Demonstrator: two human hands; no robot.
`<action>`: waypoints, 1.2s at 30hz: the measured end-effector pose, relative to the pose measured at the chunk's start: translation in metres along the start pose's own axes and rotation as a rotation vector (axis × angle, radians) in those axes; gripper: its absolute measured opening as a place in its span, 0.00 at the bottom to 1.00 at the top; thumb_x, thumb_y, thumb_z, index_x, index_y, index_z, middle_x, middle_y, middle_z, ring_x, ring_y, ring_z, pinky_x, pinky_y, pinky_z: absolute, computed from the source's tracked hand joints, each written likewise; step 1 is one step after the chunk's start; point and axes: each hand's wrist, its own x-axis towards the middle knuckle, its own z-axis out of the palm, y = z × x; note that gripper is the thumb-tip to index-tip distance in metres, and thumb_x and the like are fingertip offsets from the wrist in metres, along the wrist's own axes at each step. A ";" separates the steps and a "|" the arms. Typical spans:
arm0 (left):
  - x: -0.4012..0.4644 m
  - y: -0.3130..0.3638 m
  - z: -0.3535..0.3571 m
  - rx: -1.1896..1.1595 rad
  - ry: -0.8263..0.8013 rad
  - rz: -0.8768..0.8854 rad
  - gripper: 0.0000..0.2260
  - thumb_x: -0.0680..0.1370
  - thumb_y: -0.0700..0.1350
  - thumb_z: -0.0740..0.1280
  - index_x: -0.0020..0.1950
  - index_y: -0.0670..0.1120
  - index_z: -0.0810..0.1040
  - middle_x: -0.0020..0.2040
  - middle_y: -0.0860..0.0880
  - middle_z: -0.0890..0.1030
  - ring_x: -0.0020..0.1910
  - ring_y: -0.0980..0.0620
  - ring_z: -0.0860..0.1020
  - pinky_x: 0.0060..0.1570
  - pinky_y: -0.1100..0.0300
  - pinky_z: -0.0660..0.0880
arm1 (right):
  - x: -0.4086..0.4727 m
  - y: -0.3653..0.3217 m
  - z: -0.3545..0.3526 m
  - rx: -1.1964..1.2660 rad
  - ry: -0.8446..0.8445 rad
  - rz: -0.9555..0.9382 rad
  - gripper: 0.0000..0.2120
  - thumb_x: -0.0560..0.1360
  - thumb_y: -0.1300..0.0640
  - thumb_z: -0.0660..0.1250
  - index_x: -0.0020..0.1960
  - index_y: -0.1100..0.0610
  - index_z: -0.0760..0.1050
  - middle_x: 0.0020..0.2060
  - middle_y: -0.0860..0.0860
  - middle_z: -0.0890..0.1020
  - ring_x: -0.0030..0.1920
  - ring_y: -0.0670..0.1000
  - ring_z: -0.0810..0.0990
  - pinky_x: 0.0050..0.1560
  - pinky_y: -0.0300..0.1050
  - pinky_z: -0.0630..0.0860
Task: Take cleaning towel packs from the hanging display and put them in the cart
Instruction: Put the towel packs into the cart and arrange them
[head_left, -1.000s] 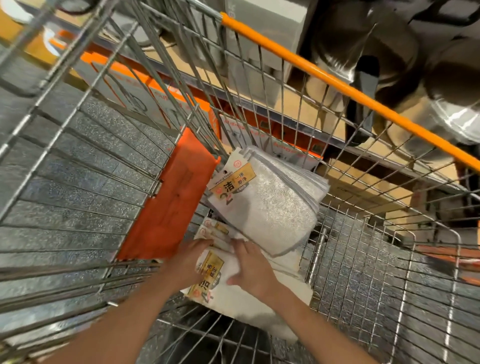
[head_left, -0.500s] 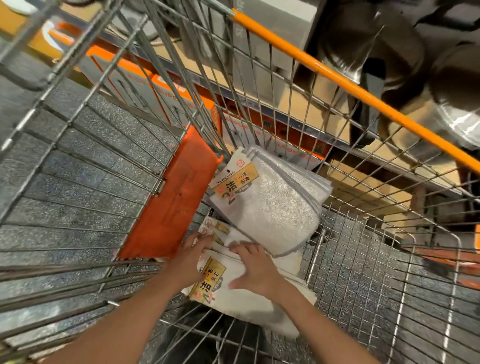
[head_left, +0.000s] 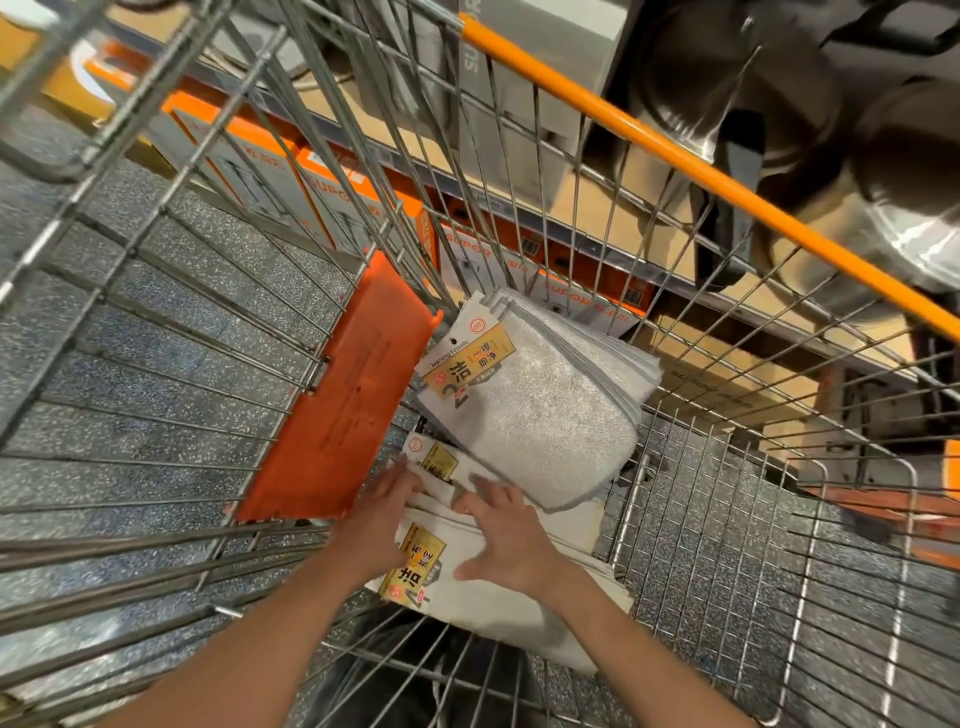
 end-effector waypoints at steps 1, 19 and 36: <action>-0.001 0.001 -0.001 0.001 -0.004 0.001 0.31 0.66 0.36 0.75 0.63 0.50 0.64 0.78 0.52 0.47 0.74 0.51 0.55 0.68 0.52 0.65 | -0.001 -0.001 -0.001 -0.006 -0.022 0.007 0.34 0.66 0.47 0.73 0.67 0.48 0.63 0.70 0.50 0.63 0.69 0.52 0.61 0.63 0.50 0.59; -0.022 0.073 -0.077 -0.109 0.122 0.202 0.43 0.68 0.41 0.76 0.74 0.59 0.56 0.73 0.64 0.51 0.70 0.59 0.58 0.68 0.55 0.64 | -0.062 -0.020 -0.076 0.446 0.183 0.133 0.38 0.65 0.51 0.76 0.68 0.39 0.60 0.54 0.42 0.77 0.54 0.47 0.77 0.56 0.42 0.73; -0.105 0.160 -0.111 -0.911 0.383 0.382 0.36 0.65 0.73 0.64 0.69 0.74 0.49 0.76 0.55 0.59 0.73 0.57 0.61 0.73 0.52 0.59 | -0.172 -0.076 -0.197 1.228 0.553 0.081 0.32 0.64 0.71 0.75 0.61 0.49 0.70 0.40 0.46 0.85 0.38 0.52 0.84 0.41 0.52 0.81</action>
